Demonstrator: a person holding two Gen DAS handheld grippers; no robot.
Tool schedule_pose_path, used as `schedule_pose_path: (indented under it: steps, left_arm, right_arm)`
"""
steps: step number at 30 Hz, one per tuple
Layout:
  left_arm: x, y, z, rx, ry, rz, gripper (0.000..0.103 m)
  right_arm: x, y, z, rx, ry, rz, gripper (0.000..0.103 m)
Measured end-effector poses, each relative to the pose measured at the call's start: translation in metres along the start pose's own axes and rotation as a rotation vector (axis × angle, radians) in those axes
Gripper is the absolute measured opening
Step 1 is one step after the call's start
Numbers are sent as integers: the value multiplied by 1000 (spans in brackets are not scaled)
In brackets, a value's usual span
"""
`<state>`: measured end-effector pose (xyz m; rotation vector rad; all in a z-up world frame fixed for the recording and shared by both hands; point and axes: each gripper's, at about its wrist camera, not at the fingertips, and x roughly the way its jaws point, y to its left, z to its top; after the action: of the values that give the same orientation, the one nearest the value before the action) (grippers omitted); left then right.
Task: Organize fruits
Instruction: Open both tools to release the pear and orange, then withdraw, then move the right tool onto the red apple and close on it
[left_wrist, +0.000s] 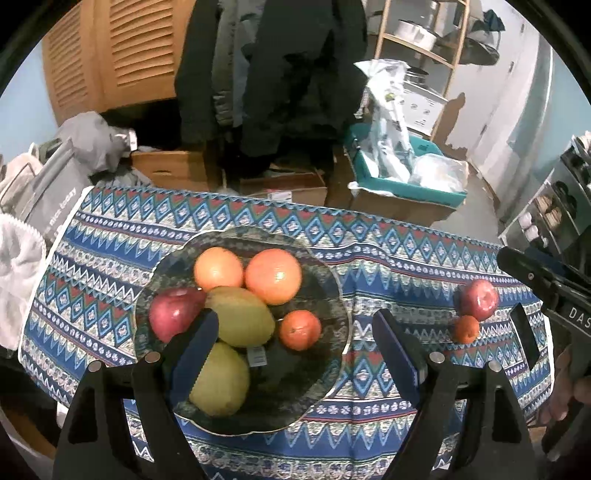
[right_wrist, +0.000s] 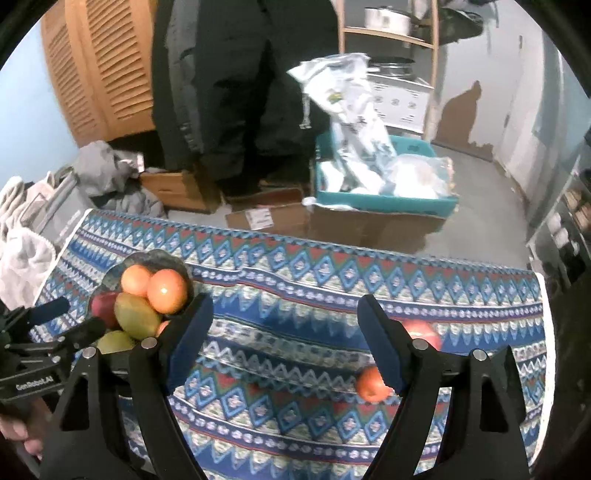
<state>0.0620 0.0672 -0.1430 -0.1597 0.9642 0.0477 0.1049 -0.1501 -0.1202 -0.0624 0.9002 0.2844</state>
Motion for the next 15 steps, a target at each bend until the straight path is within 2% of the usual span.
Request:
schedule_pose_path:
  steps: [15]
  left_arm:
    - [18,-73,3,118,37,-25,86]
  right_arm:
    - [-9,-80,-28,101,16,-74,79]
